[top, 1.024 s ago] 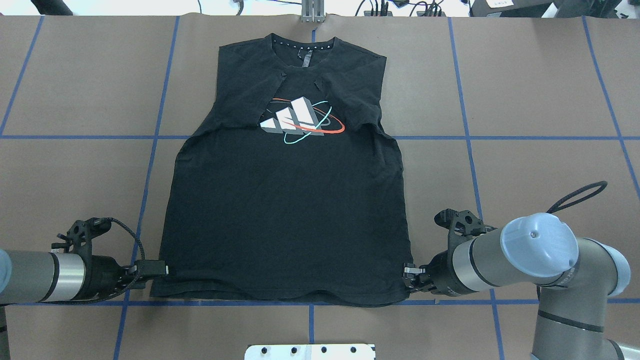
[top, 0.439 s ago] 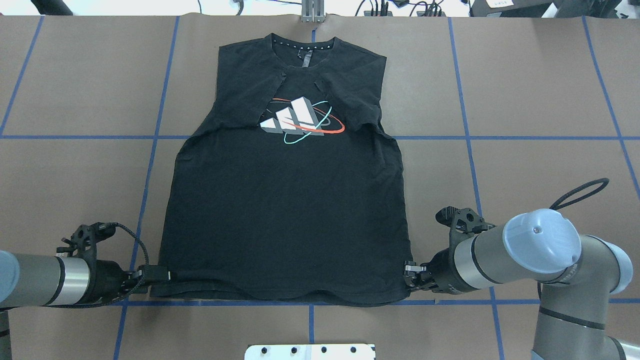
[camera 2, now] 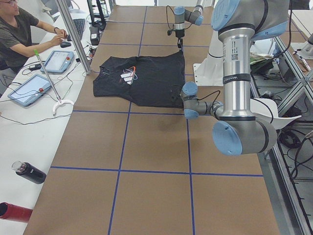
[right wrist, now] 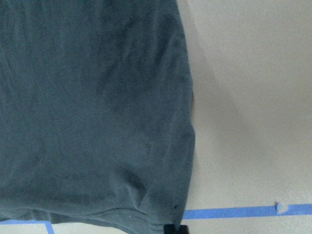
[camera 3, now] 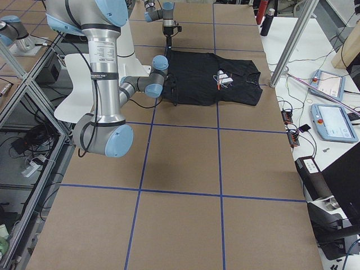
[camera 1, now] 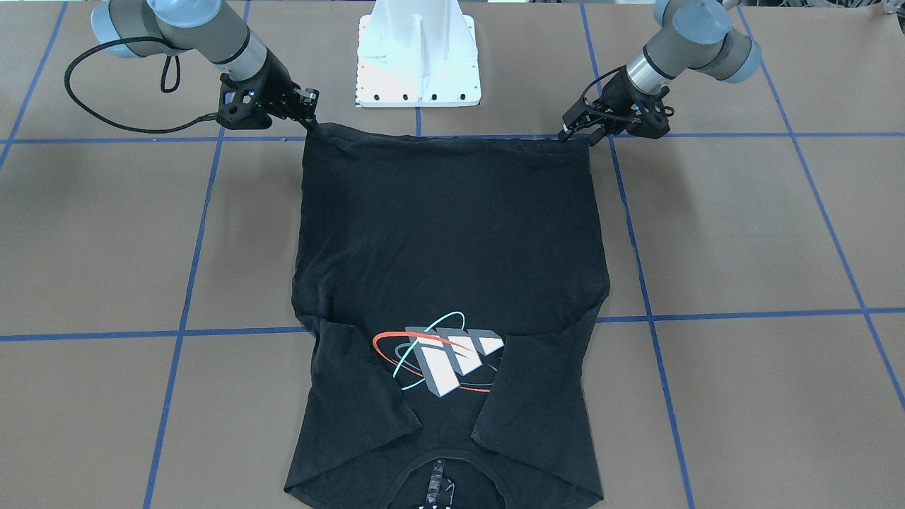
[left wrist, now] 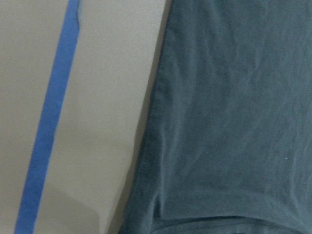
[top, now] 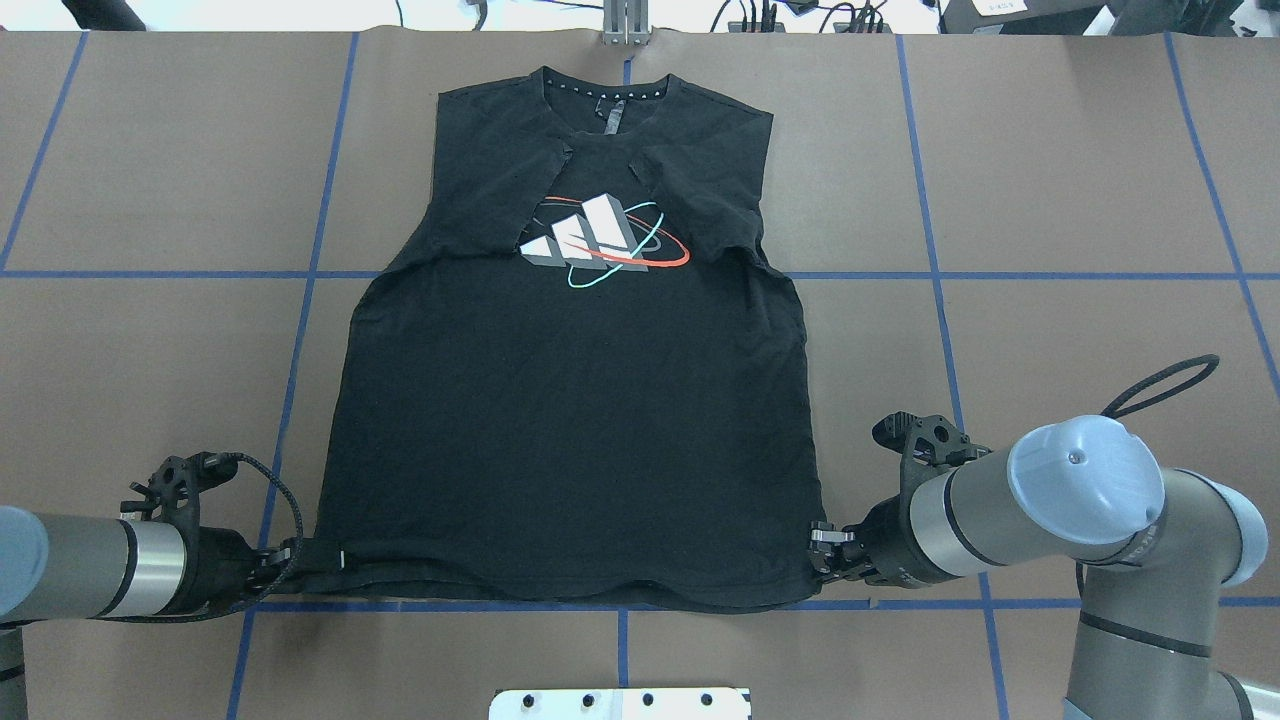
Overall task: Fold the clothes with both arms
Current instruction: 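Close both grippers on the hem corners nearest the robot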
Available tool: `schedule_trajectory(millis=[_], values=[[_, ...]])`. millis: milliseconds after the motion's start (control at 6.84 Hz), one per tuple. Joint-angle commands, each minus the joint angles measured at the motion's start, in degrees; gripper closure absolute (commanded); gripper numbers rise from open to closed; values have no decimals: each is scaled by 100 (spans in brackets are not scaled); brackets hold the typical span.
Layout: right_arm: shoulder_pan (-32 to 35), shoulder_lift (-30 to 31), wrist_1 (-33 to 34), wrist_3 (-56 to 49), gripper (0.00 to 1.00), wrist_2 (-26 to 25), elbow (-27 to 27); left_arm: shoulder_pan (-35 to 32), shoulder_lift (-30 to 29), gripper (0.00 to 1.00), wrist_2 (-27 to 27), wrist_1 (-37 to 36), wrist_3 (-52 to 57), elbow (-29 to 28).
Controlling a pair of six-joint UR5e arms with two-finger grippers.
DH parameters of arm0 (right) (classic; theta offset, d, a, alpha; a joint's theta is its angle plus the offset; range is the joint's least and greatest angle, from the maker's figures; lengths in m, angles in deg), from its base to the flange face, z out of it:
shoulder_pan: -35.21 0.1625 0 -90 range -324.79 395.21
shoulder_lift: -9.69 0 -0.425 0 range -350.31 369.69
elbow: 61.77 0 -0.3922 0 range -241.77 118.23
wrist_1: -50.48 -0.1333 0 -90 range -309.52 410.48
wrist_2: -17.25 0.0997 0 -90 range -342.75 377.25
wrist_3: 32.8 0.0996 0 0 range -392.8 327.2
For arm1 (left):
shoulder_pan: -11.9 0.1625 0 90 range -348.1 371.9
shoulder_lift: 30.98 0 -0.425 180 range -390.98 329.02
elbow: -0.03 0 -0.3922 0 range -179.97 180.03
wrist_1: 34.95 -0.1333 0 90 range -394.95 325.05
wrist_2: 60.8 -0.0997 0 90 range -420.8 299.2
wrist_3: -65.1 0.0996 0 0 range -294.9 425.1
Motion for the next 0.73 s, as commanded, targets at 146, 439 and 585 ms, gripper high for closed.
schedule_trajectory(millis=[146,439,585], values=[[18,1,0,0,100,29,0,14,-29,15,8,-36,-2,-16],[26,10,0,0,100,29,0,14,-38,21,8,-45,-2,-25],[26,10,0,0,100,29,0,5,-46,21,8,-71,-2,-25]])
